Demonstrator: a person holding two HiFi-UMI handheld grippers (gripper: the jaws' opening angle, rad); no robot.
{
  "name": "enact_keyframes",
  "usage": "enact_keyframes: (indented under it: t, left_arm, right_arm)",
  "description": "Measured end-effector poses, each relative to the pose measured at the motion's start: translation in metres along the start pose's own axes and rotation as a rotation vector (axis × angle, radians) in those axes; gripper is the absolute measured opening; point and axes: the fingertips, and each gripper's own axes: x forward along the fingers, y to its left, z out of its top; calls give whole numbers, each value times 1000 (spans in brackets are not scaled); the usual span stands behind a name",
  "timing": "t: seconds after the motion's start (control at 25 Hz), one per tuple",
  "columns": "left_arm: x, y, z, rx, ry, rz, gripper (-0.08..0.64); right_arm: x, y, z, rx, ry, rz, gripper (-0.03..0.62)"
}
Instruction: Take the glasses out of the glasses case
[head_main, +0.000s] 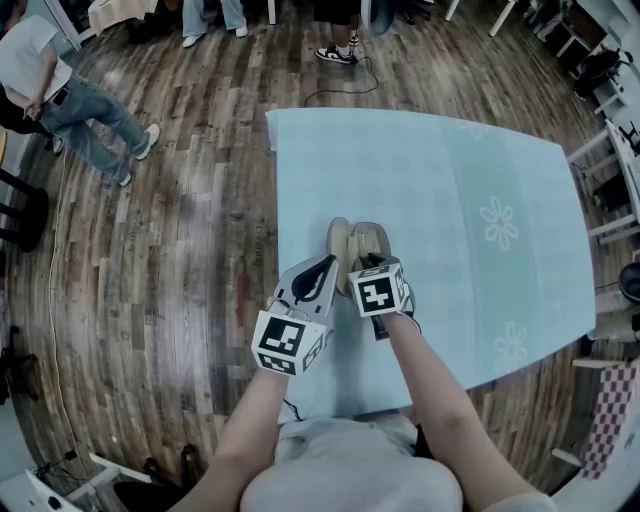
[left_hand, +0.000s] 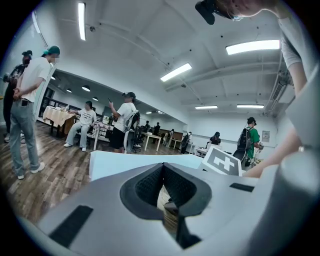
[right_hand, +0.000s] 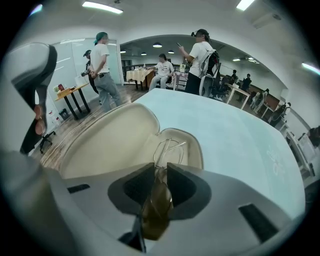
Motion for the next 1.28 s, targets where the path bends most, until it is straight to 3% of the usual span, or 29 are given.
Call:
enact_keyframes:
  t: [0.52, 1.28]
  left_arm:
    - [-12, 9, 3, 2, -2, 33, 8]
    - [-30, 7, 11, 35, -15, 56, 8]
  right_arm:
    - [-1, -3, 3, -20, -19, -54, 44]
    - [-18, 3, 17, -7, -168, 14, 22]
